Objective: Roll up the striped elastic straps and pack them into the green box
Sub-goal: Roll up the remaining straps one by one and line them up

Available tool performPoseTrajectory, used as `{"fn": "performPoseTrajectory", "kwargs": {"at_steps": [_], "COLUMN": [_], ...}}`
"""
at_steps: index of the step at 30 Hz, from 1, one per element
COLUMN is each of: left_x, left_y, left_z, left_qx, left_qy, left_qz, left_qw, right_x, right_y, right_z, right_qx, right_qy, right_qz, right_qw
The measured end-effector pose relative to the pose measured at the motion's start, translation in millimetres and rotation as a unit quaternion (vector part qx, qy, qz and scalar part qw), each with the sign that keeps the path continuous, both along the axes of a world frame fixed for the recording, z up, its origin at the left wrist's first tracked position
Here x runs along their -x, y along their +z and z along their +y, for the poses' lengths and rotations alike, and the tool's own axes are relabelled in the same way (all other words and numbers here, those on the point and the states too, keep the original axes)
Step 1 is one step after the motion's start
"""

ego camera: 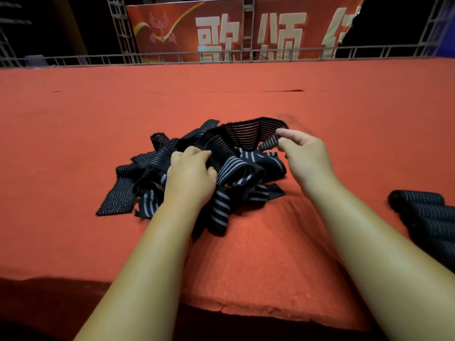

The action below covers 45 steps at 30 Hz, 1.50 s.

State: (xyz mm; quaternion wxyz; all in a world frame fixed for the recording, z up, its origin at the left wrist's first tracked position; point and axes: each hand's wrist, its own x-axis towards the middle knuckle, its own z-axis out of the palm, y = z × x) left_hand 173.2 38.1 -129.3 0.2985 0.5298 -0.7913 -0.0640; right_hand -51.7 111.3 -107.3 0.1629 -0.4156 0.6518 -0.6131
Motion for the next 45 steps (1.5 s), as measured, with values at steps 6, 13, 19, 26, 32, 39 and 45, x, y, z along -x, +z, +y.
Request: {"fn": "performPoseTrajectory", "kwargs": {"at_steps": [6, 13, 19, 26, 32, 39, 45], "left_x": [-1, 8, 9, 18, 27, 32, 67], "left_y": [0, 3, 0, 8, 9, -15, -19], "left_z": [6, 21, 29, 50, 62, 63, 86], "left_qx": [-0.05, -0.053, 0.035, 0.172, 0.191, 0.246, 0.178], "left_qy": [0.035, 0.057, -0.005, -0.126, -0.184, -0.093, -0.298], "left_qz": [-0.017, -0.06, 0.025, 0.124, 0.087, -0.005, 0.019], "left_qw": [0.998, 0.995, 0.999, 0.969, 0.96, 0.965, 0.938], "right_x": [17, 33, 35, 31, 24, 34, 46], "right_y": [7, 0, -8, -29, -33, -48, -56], "right_z": [47, 107, 129, 133, 119, 107, 107], "right_qx": [0.072, 0.119, 0.077, -0.087, -0.155, -0.371, -0.444], "right_qy": [-0.063, -0.156, -0.184, -0.182, -0.116, -0.09, -0.121], "right_qz": [-0.091, -0.134, -0.12, -0.018, 0.082, 0.219, 0.253], "right_qw": [0.991, 0.971, 0.972, 0.979, 0.978, 0.898, 0.851]}}
